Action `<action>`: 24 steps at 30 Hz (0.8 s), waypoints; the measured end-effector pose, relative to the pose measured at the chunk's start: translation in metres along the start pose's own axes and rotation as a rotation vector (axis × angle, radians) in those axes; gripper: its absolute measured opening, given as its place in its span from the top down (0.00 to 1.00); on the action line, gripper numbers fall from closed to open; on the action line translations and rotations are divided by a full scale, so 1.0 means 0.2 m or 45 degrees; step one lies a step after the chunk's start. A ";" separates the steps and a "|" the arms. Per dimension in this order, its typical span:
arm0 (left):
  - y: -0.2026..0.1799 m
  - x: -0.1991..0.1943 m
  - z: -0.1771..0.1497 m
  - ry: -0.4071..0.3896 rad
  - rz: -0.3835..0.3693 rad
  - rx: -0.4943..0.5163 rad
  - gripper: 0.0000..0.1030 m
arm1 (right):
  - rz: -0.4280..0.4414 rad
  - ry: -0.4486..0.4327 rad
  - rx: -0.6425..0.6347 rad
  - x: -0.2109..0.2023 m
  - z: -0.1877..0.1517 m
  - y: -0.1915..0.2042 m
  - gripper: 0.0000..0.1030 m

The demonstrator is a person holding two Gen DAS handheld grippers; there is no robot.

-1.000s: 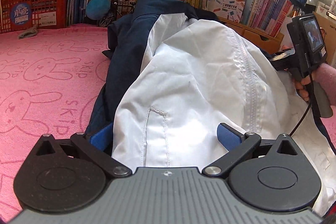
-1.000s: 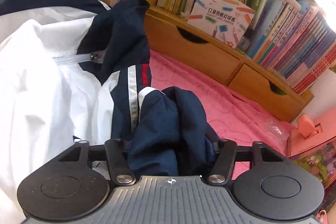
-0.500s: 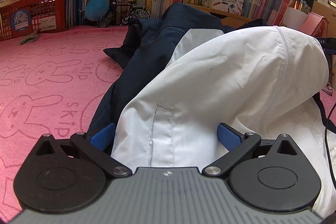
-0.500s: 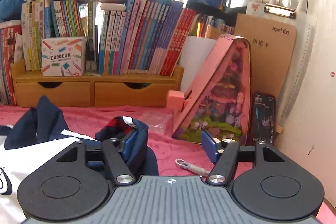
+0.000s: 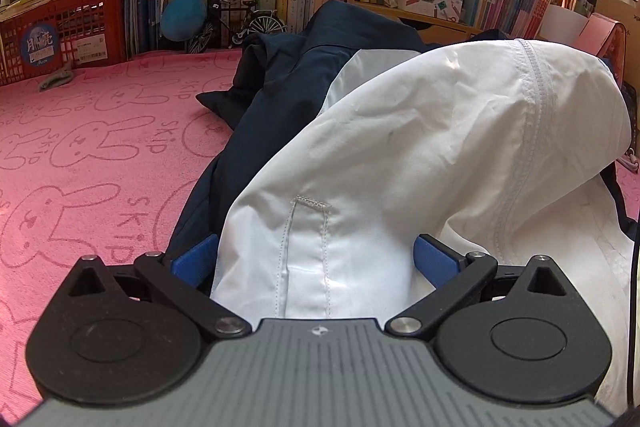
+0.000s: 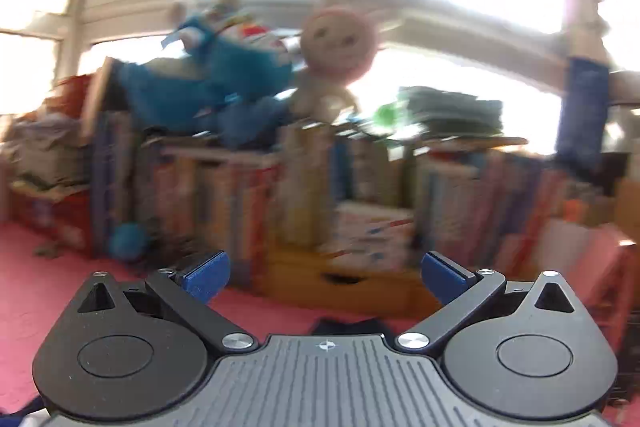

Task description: Fold clothes

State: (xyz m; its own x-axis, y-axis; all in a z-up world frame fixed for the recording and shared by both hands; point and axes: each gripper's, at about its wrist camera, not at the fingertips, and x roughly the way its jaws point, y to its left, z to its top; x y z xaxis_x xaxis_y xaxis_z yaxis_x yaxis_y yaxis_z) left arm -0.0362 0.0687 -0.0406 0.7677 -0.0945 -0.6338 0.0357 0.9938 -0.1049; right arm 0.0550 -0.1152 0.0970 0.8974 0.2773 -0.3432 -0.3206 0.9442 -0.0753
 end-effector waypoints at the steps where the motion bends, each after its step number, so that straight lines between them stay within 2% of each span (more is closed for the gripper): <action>1: 0.00 0.00 0.00 -0.001 -0.001 -0.002 0.00 | 0.129 0.081 -0.010 0.09 0.00 0.10 0.00; 2: 0.00 0.00 0.00 -0.002 -0.004 -0.005 0.00 | 0.213 0.161 -0.041 0.19 -0.01 0.21 0.00; 4: 0.01 -0.01 0.00 -0.005 -0.013 -0.015 0.00 | 0.287 0.331 -0.152 0.39 -0.06 0.43 0.00; 7: 0.03 -0.01 0.00 -0.014 -0.033 -0.038 0.00 | 0.323 0.612 -0.353 0.64 -0.21 0.68 0.00; 8: 0.04 -0.01 -0.01 -0.020 -0.045 -0.051 0.00 | 0.291 0.637 -0.377 0.67 -0.24 0.69 0.02; 9: 0.05 -0.02 -0.01 -0.026 -0.062 -0.066 0.00 | 0.262 0.634 -0.381 0.68 -0.27 0.69 0.03; 10: 0.06 -0.02 -0.01 -0.034 -0.083 -0.085 0.00 | 0.255 0.622 -0.346 0.67 -0.28 0.65 0.12; 11: 0.08 -0.03 -0.02 -0.041 -0.106 -0.104 0.00 | 0.270 0.602 -0.275 0.64 -0.28 0.60 0.29; 14: 0.11 -0.04 -0.02 -0.066 -0.217 -0.155 0.00 | 0.316 0.546 -0.033 0.53 -0.29 0.37 0.57; 17: 0.18 -0.05 -0.04 -0.110 -0.430 -0.223 0.00 | 0.300 0.458 0.045 0.36 -0.32 0.21 0.70; 19: 0.23 -0.10 -0.06 -0.171 -0.592 -0.291 0.00 | 0.254 0.375 0.050 0.18 -0.35 0.19 0.76; 20: 0.26 -0.12 -0.06 -0.190 -0.677 -0.330 0.00 | 0.221 0.335 0.021 0.08 -0.39 0.19 0.80; 22: 0.31 -0.17 -0.04 -0.218 -0.831 -0.443 0.00 | 0.146 0.259 -0.082 -0.10 -0.48 0.20 0.81; 24: 0.37 -0.19 0.00 -0.245 -0.942 -0.563 0.00 | 0.095 0.246 -0.165 -0.22 -0.58 0.20 0.83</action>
State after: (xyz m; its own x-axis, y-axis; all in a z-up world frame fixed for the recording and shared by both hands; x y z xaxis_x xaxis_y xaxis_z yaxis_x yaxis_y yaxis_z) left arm -0.0624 0.1455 -0.0249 0.7417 -0.6536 -0.1504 0.3456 0.5646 -0.7495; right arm -0.0312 -0.1106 0.0007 0.7991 0.2948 -0.5240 -0.4312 0.8883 -0.1579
